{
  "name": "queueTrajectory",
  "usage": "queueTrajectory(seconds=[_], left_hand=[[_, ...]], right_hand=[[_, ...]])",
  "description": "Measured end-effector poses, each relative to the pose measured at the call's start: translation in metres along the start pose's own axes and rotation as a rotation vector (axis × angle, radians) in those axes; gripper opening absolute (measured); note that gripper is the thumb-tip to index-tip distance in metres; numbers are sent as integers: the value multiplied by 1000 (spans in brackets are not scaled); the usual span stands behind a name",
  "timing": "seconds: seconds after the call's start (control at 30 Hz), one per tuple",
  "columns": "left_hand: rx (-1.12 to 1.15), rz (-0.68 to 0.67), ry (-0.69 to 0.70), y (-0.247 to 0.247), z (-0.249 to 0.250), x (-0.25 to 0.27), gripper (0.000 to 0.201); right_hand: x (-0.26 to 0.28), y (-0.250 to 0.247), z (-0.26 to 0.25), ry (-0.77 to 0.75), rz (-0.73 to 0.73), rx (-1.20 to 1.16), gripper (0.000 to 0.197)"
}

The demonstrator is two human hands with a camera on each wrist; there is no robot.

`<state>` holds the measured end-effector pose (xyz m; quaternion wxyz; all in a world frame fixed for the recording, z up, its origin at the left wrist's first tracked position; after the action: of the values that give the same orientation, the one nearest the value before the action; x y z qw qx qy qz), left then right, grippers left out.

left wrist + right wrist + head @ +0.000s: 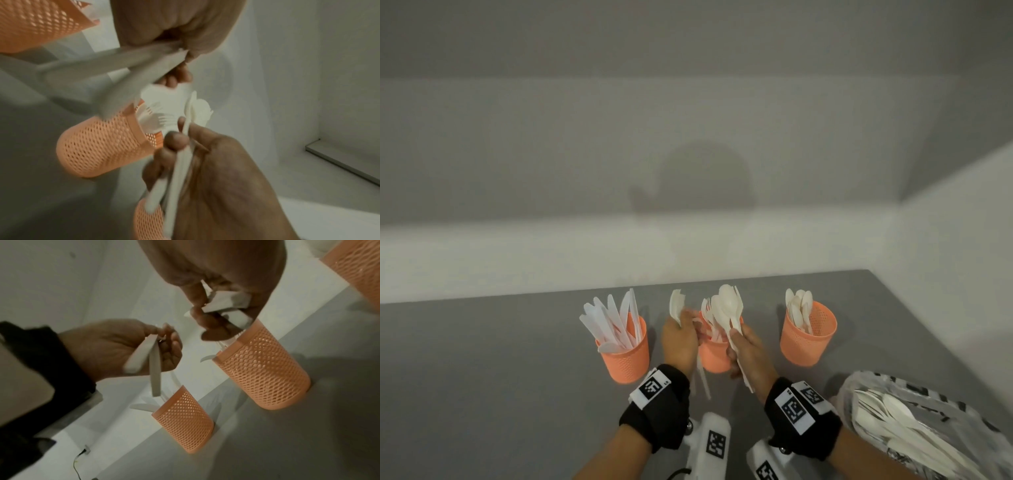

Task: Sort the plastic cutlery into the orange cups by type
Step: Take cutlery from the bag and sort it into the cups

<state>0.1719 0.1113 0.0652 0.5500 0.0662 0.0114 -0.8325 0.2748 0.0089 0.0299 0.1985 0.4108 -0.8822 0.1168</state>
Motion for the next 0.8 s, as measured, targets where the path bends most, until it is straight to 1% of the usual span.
queueTrajectory(seconds=[0.07, 0.1, 0.17, 0.27, 0.3, 0.37, 0.4, 0.43, 0.47, 0.53, 0.57, 0.6, 0.67, 0.73, 0.8], left_hand=[[62, -17, -8, -4, 6, -2, 27], [79, -56, -7, -3, 11, -2, 28], [111, -162, -10, 4, 21, 2, 31], [103, -325, -28, 24, 29, 11, 19], [91, -342, -40, 29, 27, 13, 16], [46, -305, -58, 31, 20, 11, 16], [2, -268, -48, 29, 16, 7, 19], [-46, -227, -31, 27, 13, 4, 24], [-81, -185, -11, 24, 13, 1, 32], [-92, -115, 14, 21, 18, 1, 48], [-75, -111, 19, 22, 20, 0, 52], [-43, -125, 21, 25, 21, 0, 49], [6, -165, 11, 30, 25, 5, 31], [28, -208, -10, 32, 22, 10, 29], [31, -245, 5, 35, 21, 17, 26]], right_hand=[[7, 3, 0, 56, -103, -36, 20], [11, 7, -1, 78, -166, -42, 21], [21, 18, -3, 104, -283, -40, 29], [32, 36, -4, 158, -429, -30, 38], [34, 42, -1, 188, -473, -40, 40], [40, 52, 0, 236, -542, -67, 38], [40, 53, 0, 247, -546, -71, 33], [40, 51, -1, 232, -516, -65, 28], [37, 47, -3, 185, -448, -46, 23], [33, 36, -11, 31, -286, 44, 10], [33, 32, -15, -39, -232, 79, 9], [34, 29, -17, -78, -197, 90, 13], [34, 21, -16, -62, -152, 36, 21], [34, 12, -14, -16, -126, -14, 27], [38, 9, -17, -33, -117, -2, 25]])
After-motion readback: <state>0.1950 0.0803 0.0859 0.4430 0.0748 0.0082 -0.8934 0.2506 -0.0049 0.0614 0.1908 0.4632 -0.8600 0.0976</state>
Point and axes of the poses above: each hand's wrist, its own x-axis away from the middle knuckle, its own y-axis out of the palm, z = x × y, the point moved 10 cm from there along -x, towards the middle knuckle, and after that the axes turned 14 degrees about y, right-handed, at the moved point
